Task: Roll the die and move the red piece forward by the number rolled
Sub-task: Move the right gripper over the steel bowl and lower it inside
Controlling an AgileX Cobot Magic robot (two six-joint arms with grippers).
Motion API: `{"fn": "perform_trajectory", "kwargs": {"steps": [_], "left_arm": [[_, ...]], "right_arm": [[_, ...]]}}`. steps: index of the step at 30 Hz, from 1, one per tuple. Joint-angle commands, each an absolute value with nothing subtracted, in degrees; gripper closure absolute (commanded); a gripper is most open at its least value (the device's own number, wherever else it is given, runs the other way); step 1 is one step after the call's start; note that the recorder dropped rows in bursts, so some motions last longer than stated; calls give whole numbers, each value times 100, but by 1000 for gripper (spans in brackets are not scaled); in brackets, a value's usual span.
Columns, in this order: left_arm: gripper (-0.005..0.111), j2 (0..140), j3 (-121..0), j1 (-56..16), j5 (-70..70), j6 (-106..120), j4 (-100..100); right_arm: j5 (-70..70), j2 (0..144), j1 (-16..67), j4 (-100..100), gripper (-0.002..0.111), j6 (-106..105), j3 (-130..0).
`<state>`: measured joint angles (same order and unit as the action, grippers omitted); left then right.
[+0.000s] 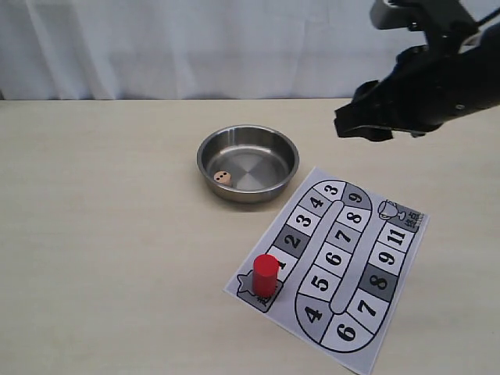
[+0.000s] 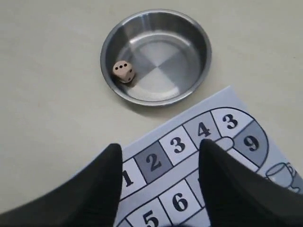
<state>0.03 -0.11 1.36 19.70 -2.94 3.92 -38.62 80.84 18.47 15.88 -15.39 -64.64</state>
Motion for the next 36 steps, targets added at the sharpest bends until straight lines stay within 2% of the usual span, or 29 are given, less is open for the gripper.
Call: {"fn": "perform_trajectory", "kwargs": {"steps": [1,18,20,23,36], "left_arm": [[107,0,0,136,1894,-326,383],[107,0,0,136,1894,-326,383],[107,0,0,136,1894,-326,383],[107,0,0,136,1894,-326,395],[107,0,0,136,1894,-326,395]], "right_arm": [[-3907,8724,2147,1561,61,-1245,-6980],[-3983,10868,2565,1832,61,596,-8927],[-4055,11104,2565,1856,58,730,-9161],[-4096,11604,2565,1884,47,1012,-9581],[-4695,13110,2676,1932,47,2506,-10993]]}}
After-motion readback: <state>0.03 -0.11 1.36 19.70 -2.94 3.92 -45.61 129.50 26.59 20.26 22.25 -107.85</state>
